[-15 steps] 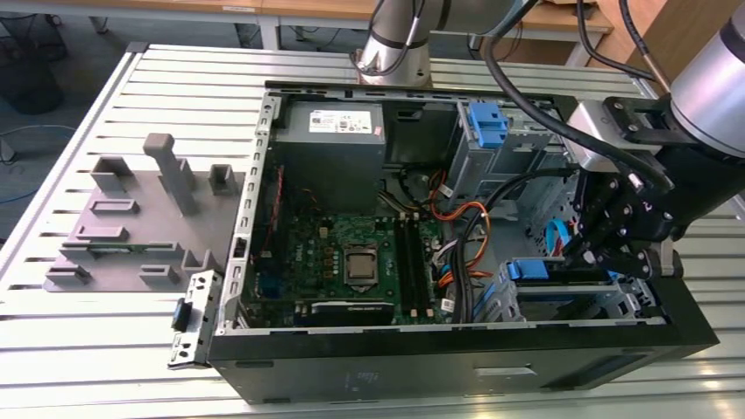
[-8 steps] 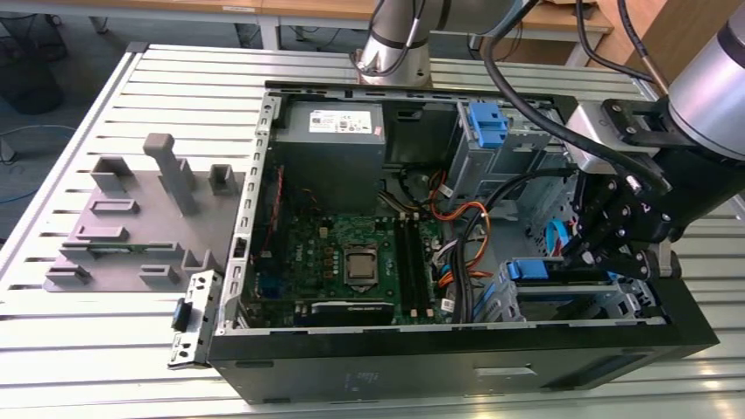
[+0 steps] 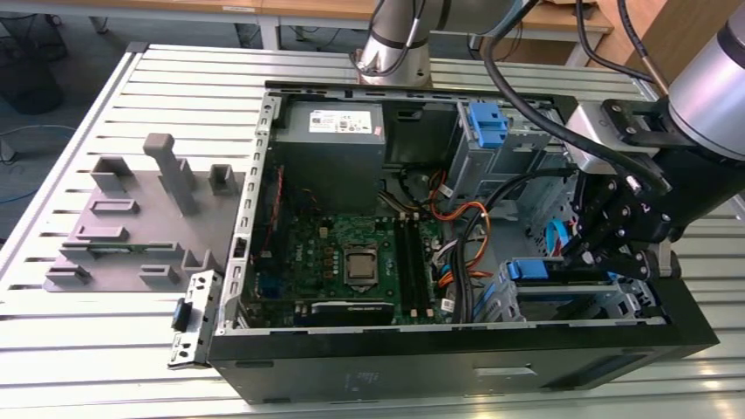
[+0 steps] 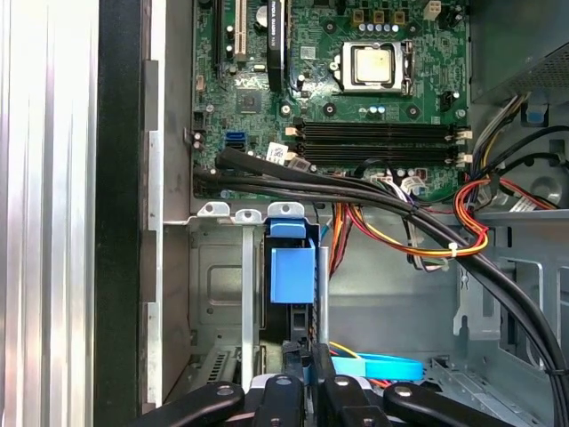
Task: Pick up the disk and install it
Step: 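Insert the first disk wire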
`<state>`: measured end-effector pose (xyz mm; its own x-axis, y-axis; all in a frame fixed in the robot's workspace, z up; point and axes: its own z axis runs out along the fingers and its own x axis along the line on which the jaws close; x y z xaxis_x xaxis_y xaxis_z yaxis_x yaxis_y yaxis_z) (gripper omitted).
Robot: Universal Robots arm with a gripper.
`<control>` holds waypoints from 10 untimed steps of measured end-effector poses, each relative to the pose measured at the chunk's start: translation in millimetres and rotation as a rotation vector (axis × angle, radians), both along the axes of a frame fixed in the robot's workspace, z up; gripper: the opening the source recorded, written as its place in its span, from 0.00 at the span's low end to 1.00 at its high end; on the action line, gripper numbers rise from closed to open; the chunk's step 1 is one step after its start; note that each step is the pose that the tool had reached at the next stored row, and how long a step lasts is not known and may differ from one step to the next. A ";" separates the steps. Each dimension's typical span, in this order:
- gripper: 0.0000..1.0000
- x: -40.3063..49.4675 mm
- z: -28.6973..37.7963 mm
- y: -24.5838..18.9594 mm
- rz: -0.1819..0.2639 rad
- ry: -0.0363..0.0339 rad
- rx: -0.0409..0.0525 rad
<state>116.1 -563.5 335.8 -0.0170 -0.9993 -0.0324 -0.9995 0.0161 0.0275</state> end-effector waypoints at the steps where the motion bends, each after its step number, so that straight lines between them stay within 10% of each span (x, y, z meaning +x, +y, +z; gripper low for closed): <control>1: 0.16 0.0 1.1 0.0 0.000 0.0000 0.0004; 10: 0.16 0.1 8.6 0.0 0.000 -0.0032 0.0146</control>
<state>116.1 -563.4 344.4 -0.0168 -0.9987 -0.0471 -0.9996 0.0157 0.0245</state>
